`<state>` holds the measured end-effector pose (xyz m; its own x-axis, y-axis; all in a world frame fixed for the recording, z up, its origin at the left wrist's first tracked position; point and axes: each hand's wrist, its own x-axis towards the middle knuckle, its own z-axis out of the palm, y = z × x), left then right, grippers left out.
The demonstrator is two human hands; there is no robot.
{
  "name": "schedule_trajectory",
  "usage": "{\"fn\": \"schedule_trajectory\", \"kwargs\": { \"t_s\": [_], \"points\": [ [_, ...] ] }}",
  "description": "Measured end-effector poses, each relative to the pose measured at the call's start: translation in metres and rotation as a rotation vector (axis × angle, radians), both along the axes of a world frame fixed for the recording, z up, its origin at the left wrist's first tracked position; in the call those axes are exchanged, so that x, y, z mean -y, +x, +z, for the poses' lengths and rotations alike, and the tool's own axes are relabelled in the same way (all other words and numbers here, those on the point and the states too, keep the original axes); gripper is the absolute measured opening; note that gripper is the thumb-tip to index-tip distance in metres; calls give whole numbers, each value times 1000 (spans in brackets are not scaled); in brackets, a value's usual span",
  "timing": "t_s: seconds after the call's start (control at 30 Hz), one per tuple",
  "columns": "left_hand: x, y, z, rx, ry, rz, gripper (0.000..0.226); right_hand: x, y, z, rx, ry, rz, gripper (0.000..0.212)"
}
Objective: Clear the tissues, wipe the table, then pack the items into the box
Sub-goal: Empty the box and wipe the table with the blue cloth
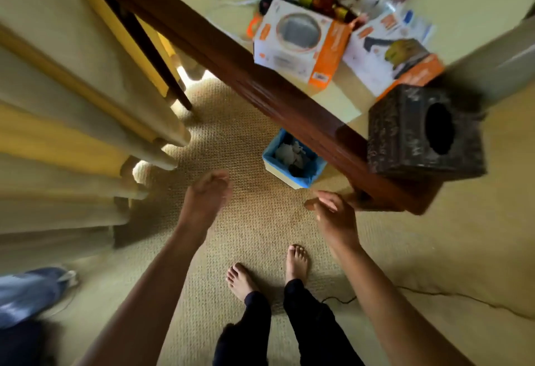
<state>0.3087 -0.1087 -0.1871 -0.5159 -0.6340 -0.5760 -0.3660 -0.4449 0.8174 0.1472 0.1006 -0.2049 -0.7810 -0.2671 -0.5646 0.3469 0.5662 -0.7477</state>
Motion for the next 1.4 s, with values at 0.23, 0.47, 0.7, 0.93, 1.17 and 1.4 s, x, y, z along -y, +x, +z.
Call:
{"fn": "schedule_trajectory", "kwargs": {
  "t_s": [0.23, 0.47, 0.7, 0.93, 1.17, 1.4],
  "points": [
    [-16, -23, 118, 19, -55, -107, 16, -54, 21, 115, -30, -74, -86, 21],
    [-33, -57, 207, -28, -120, -219, 16, -85, -11, 203, -162, -106, -78, 26],
    [-53, -87, 253, -52, -213, -302, 18, -97, -62, 258, -275, -173, -115, 27],
    [-89, -124, 250, 6, -296, -358, 12, -99, -135, 262, -280, -49, -60, 26],
    [-136, -166, 224, 161, -349, -356, 37, -91, -206, 250, -307, 14, 200, 106],
    [-176, -190, 202, 287, -371, -298, 60, -93, -246, 237, -349, 30, 398, 95]
  ]
}}
